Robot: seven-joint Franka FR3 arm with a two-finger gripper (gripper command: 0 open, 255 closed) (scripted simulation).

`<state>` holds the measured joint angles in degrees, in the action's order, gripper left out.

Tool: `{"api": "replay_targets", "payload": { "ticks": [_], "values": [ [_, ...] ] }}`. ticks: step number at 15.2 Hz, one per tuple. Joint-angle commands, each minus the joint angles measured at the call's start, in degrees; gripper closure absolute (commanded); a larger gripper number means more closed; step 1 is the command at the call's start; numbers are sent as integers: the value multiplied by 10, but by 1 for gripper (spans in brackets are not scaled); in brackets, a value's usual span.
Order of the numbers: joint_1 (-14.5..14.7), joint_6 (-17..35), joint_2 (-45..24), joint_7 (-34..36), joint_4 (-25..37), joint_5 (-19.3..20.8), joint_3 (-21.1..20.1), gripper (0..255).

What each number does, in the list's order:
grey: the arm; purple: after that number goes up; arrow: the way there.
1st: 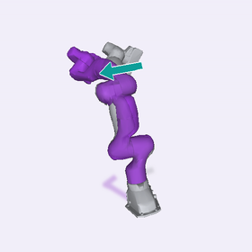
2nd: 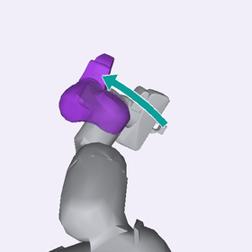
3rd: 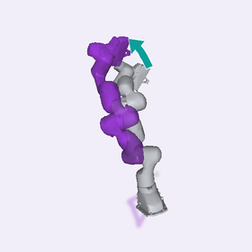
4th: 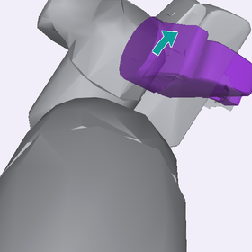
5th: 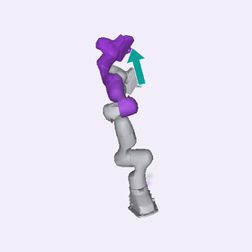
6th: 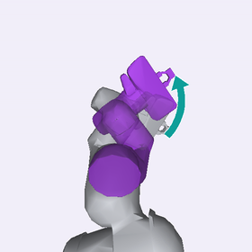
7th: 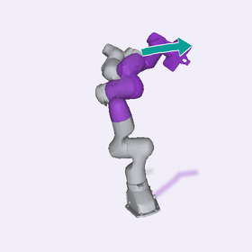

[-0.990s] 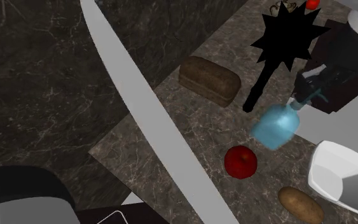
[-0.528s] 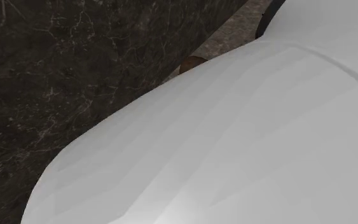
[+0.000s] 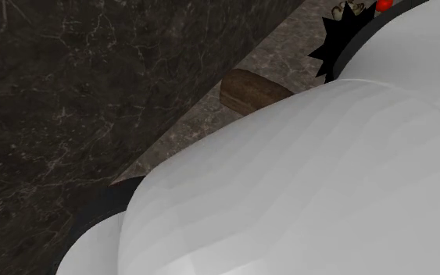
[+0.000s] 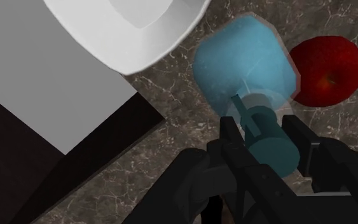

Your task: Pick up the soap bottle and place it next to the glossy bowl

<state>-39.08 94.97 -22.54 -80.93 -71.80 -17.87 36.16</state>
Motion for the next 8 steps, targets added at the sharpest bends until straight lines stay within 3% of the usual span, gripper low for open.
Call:
{"api": "replay_targets", "payload": {
  "ticks": [1,8],
  "values": [
    [8,20,7,0,-26,4,0,255],
    [20,78,15,-6,-93,7,-1,255]
  ]
}}
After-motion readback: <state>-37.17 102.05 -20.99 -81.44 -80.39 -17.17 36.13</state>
